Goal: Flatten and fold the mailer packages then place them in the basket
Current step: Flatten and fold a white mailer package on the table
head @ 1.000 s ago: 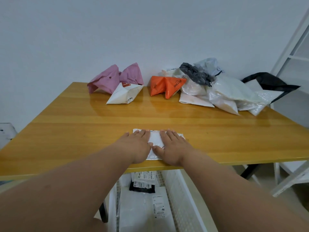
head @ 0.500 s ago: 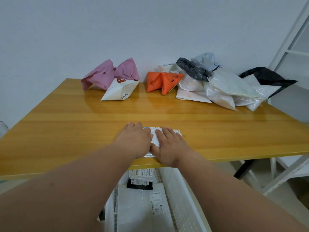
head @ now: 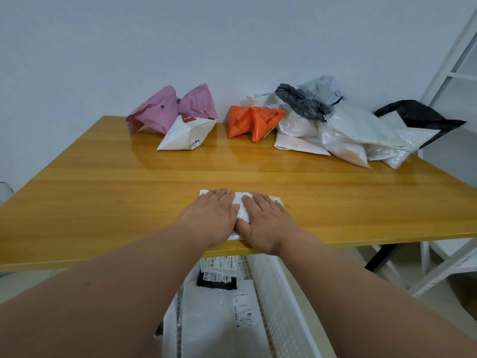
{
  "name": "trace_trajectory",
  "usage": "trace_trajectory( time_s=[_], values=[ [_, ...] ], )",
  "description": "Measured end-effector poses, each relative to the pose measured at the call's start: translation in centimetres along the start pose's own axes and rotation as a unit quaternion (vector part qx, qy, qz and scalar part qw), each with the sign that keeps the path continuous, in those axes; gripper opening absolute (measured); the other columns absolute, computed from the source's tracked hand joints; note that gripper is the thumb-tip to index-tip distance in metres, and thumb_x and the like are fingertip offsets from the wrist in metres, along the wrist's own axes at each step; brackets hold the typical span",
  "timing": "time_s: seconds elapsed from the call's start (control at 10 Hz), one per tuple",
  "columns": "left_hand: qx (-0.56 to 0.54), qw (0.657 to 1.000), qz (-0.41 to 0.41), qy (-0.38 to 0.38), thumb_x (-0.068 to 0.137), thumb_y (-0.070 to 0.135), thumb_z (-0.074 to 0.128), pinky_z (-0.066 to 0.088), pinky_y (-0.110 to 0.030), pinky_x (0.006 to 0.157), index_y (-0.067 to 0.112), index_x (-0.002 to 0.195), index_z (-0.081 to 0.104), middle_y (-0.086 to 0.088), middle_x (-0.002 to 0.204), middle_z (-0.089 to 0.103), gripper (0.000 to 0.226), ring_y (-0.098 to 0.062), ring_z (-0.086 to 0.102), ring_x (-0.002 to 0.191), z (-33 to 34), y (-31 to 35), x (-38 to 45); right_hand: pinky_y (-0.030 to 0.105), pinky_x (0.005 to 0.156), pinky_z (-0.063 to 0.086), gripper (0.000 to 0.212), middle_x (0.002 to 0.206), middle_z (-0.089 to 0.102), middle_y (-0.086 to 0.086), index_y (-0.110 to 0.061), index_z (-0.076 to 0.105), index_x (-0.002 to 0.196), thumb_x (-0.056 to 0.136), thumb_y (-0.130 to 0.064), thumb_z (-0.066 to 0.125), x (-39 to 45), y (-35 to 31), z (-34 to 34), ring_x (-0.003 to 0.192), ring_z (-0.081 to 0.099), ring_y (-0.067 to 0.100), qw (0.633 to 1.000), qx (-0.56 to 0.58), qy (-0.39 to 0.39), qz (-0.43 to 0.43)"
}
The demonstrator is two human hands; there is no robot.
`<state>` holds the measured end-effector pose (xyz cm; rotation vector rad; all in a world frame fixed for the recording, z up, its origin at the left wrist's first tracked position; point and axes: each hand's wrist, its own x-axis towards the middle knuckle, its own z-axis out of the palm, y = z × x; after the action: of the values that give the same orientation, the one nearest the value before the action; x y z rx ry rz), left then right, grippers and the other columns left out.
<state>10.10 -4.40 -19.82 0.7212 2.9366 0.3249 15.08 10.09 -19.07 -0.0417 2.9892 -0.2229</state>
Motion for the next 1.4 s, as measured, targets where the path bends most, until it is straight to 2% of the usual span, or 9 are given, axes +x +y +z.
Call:
trace_trajectory(
  time_s=[0.1, 0.2, 0.6, 1.4],
  values=[
    [0.002, 1.0, 0.0, 0.002, 0.105, 0.044, 0.014, 0.007, -0.038, 0.123, 0.019, 0.156, 0.013, 0.0, 0.164, 0.011, 0.057, -0.019, 0.005, 0.151, 0.1, -0.1, 0.1, 0.039, 0.122, -0.004, 0.072, 0.165, -0.003, 0.004, -0.023, 0.006, 0.157, 0.093, -0.057, 0.009, 0.3, 0.0, -0.4, 0.151, -0.006, 0.018, 1.0, 0.023, -0.015, 0.008],
    [0.013, 1.0, -0.001, 0.006, 0.105, 0.045, 0.013, 0.007, -0.038, 0.123, 0.019, 0.156, 0.013, 0.0, 0.164, 0.011, 0.058, -0.02, 0.005, 0.151, 0.3, -0.1, 0.1, 0.038, 0.122, -0.004, 0.055, 0.165, -0.001, 0.002, -0.025, 0.008, 0.157, 0.105, -0.04, 0.014, 0.5, 0.2, -0.1, 0.151, -0.005, 0.016, 0.999, 0.037, 0.003, 0.01],
    [0.037, 0.999, 0.002, -0.002, 0.104, 0.045, 0.012, 0.008, -0.04, 0.123, 0.026, 0.157, 0.008, -0.001, 0.164, 0.009, 0.056, -0.022, 0.004, 0.151, 0.4, -0.1, 0.3, 0.04, 0.122, -0.001, 0.056, 0.165, 0.002, 0.004, -0.021, 0.01, 0.157, 0.104, -0.04, 0.013, 0.4, 0.0, 0.7, 0.151, -0.003, 0.018, 0.999, 0.002, 0.033, 0.006],
    [0.042, 0.999, 0.002, 0.003, 0.105, 0.043, 0.012, 0.009, -0.041, 0.122, 0.024, 0.156, 0.012, -0.002, 0.164, 0.011, 0.055, -0.023, 0.006, 0.151, 0.3, 0.1, 0.1, 0.041, 0.123, 0.0, 0.057, 0.165, 0.004, 0.005, -0.021, 0.013, 0.157, 0.103, -0.04, 0.014, 0.3, 0.0, 0.8, 0.151, -0.001, 0.019, 0.999, 0.004, 0.039, 0.005]
  ],
)
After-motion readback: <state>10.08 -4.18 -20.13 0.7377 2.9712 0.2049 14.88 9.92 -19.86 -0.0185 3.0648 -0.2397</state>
